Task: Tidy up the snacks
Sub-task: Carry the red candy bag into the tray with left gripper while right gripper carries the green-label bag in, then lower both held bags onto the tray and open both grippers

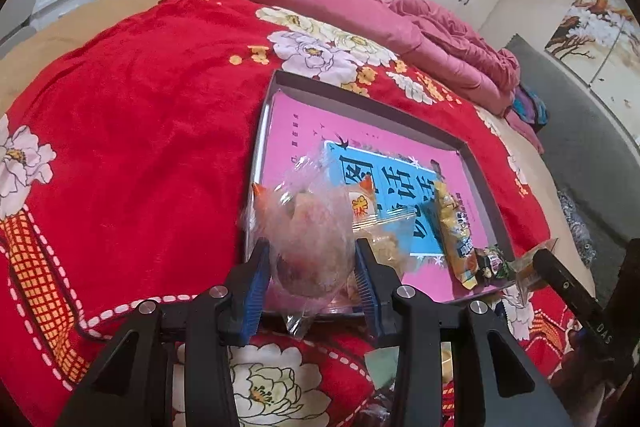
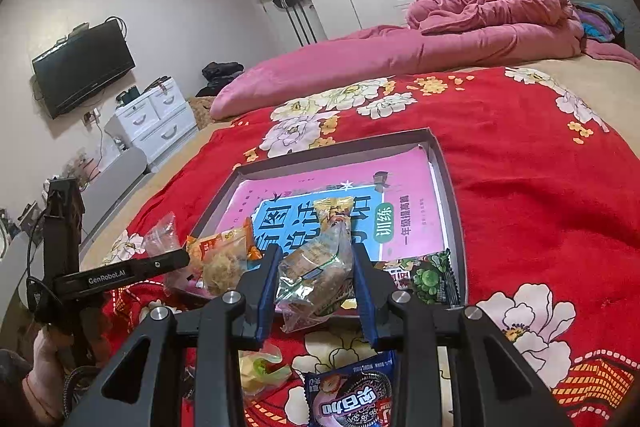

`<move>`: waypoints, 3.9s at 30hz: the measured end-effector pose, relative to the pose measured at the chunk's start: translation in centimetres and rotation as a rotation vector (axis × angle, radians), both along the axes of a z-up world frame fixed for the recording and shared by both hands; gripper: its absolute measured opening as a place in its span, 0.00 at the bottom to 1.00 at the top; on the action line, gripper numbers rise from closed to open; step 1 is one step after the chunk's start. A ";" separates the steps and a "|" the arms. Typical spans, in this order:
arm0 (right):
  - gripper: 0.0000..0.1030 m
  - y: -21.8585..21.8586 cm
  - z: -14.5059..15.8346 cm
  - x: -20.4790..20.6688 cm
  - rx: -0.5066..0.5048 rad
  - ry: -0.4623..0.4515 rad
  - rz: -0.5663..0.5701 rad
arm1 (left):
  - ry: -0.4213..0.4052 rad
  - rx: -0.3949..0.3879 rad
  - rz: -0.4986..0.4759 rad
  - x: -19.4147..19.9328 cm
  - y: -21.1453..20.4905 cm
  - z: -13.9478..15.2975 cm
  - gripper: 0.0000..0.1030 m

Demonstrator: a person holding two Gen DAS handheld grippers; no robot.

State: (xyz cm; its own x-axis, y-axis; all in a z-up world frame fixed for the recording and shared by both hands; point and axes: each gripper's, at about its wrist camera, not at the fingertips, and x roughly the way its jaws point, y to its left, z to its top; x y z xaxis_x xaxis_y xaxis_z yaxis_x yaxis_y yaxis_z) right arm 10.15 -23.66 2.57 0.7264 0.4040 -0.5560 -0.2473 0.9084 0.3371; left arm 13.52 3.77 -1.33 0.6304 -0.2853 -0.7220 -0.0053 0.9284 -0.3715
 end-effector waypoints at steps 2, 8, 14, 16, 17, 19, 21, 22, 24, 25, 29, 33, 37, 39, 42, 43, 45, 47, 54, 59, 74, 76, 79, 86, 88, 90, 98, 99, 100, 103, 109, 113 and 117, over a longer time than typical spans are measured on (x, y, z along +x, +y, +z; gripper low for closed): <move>0.34 0.0 0.0 0.1 0.001 0.001 -0.002 | 0.007 0.003 0.002 0.2 -0.1 -0.2 0.41; 0.34 0.3 -0.1 0.4 0.007 0.007 -0.011 | 0.013 -0.002 0.006 0.6 -0.5 -0.5 0.41; 0.34 0.3 -0.2 0.8 0.014 0.012 -0.020 | 0.018 0.009 -0.001 1.2 -1.2 -0.7 0.41; 0.34 0.3 -0.3 0.9 0.017 0.017 -0.025 | 0.023 0.008 -0.005 1.4 -1.4 -0.9 0.41; 0.34 0.3 -0.3 1.0 0.019 0.019 -0.027 | 0.025 0.007 -0.006 1.4 -1.4 -0.9 0.41; 0.34 0.4 -0.4 1.2 0.020 0.024 -0.029 | 0.028 0.006 -0.010 1.5 -1.6 -1.0 0.41; 0.34 0.5 -0.4 1.4 0.019 0.026 -0.030 | 0.029 0.005 -0.014 1.6 -1.8 -1.0 0.41; 0.34 0.5 -0.5 1.4 0.020 0.027 -0.029 | 0.029 0.003 -0.016 1.6 -1.9 -1.0 0.41; 0.34 0.7 -0.6 1.5 0.022 0.029 -0.029 | 0.032 0.000 -0.021 1.7 -2.1 -1.1 0.41; 0.34 0.8 -0.6 1.5 0.022 0.029 -0.028 | 0.033 0.001 -0.024 1.7 -2.3 -1.2 0.41; 0.34 1.5 -0.7 1.6 0.021 0.032 -0.022 | 0.036 0.001 -0.035 1.7 -2.6 -1.3 0.41; 0.34 2.2 -0.8 1.9 0.017 0.033 -0.013 | 0.040 -0.001 -0.040 1.7 -2.7 -1.4 0.41; 0.34 2.9 -1.1 2.2 0.010 0.038 -0.006 | 0.039 0.002 -0.047 1.8 -2.9 -1.4 0.41; 0.34 3.3 -1.2 2.3 0.006 0.042 -0.001 | 0.039 0.002 -0.049 1.8 -2.9 -1.4 0.41; 0.34 3.8 -1.3 2.5 -0.013 0.044 0.007 | 0.039 0.003 -0.049 1.8 -3.0 -1.4 0.41; 0.34 4.0 -1.4 2.5 -0.021 0.043 0.010 | 0.039 0.003 -0.049 1.8 -3.0 -1.4 0.41; 0.34 4.3 -1.5 2.6 -0.029 0.043 0.013 | 0.039 0.004 -0.050 1.8 -3.0 -1.4 0.41; 0.34 4.4 -1.6 2.7 -0.029 0.046 0.017 | 0.038 0.006 -0.052 1.8 -3.1 -1.4 0.41; 0.34 4.8 -2.1 3.0 -0.044 0.055 0.019 | 0.038 0.008 -0.053 1.8 -3.1 -1.4 0.41; 0.34 5.4 -2.4 3.4 -0.059 0.062 0.025 | 0.038 0.008 -0.055 1.8 -3.1 -1.4 0.41; 0.34 6.1 -3.3 3.6 -0.108 0.090 0.035 | 0.038 0.008 -0.056 1.8 -3.2 -1.5 0.41; 0.34 6.1 -3.4 3.6 -0.113 0.093 0.033 | 0.038 0.010 -0.056 1.8 -3.2 -1.4 0.41; 0.35 5.9 -3.6 3.6 -0.122 0.100 0.026 | 0.038 0.010 -0.055 1.8 -3.1 -1.4 0.41; 0.35 5.3 -3.8 3.7 -0.117 0.116 0.011 | 0.038 0.012 -0.054 1.8 -3.0 -1.5 0.41; 0.35 5.3 -3.8 3.7 -0.120 0.116 0.011 | 0.038 0.012 -0.051 1.8 -2.9 -1.5 0.41; 0.36 5.4 -3.9 3.7 -0.124 0.116 0.011 | 0.038 0.015 -0.051 1.8 -2.8 -1.5 0.41; 0.36 5.0 -3.9 3.6 -0.107 0.124 0.012 | 0.037 0.015 -0.036 1.8 -2.3 -1.5 0.41; 0.36 5.0 -3.9 3.6 -0.107 0.125 0.011 | 0.037 0.016 -0.035 1.7 -2.4 -1.5 0.41; 0.36 5.0 -3.9 3.6 -0.109 0.125 0.012 | 0.037 0.018 -0.035 1.7 -2.3 -1.5 0.41; 0.36 5.1 -3.9 3.6 -0.115 0.127 0.019 | 0.037 0.018 -0.030 1.8 -2.2 -1.5 0.41; 0.36 5.0 -3.8 3.4 -0.113 0.128 0.020 | 0.038 0.008 -0.020 1.8 -1.9 -1.5 0.41; 0.38 5.2 -3.8 3.4 -0.115 0.133 0.026 | 0.037 0.006 -0.014 1.7 -2.0 -1.4 0.41; 0.39 5.4 -3.9 3.3 -0.131 0.134 0.035 | 0.038 0.005 -0.010 1.8 -2.0 -1.4 0.41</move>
State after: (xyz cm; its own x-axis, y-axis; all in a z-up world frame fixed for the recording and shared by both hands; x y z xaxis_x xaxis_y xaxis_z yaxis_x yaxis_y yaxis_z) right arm 13.45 -18.22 -1.30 0.6288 0.3456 -0.6965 -0.2402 0.9383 0.2487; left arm 15.28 1.78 -2.73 0.5998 -0.2879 -0.7466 -0.0098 0.9303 -0.3666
